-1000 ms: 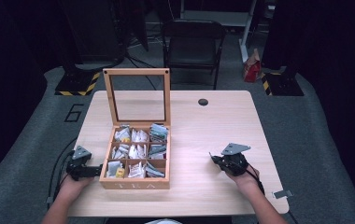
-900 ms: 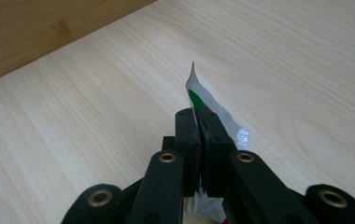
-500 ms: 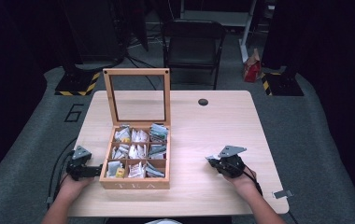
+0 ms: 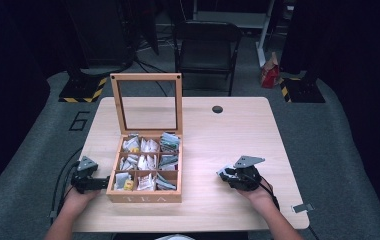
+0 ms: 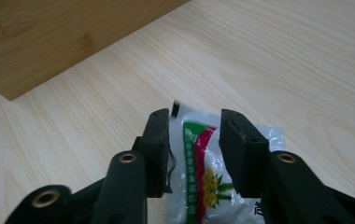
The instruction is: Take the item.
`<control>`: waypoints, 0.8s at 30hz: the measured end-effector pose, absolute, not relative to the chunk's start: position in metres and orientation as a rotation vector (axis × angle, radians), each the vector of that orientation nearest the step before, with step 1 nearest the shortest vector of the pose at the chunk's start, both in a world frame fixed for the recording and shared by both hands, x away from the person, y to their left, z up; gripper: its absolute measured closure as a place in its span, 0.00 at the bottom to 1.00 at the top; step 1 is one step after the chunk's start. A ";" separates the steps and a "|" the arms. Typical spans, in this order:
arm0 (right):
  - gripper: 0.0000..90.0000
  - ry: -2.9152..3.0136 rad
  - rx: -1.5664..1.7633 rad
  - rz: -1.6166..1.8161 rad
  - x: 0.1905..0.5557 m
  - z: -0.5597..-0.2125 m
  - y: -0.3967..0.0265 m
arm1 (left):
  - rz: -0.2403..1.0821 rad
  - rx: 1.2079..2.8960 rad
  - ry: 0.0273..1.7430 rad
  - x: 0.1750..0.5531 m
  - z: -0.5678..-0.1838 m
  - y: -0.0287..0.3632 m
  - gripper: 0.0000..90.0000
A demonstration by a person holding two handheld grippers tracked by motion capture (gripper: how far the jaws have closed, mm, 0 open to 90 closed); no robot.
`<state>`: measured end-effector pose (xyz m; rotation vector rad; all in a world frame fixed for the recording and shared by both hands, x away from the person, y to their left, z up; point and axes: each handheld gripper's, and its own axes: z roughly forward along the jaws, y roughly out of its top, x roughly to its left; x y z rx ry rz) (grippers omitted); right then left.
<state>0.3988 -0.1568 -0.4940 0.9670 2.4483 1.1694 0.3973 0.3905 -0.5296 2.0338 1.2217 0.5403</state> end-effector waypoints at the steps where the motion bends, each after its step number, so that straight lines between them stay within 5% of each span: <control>1: 0.68 2.446 0.961 1.175 0.399 -0.493 -0.157 | 0.537 2.032 1.223 0.397 -0.530 0.390 0.16; 24: 0.62 2.314 1.082 1.233 0.404 -0.484 -0.185 | 0.541 2.035 1.221 0.397 -0.530 0.391 0.16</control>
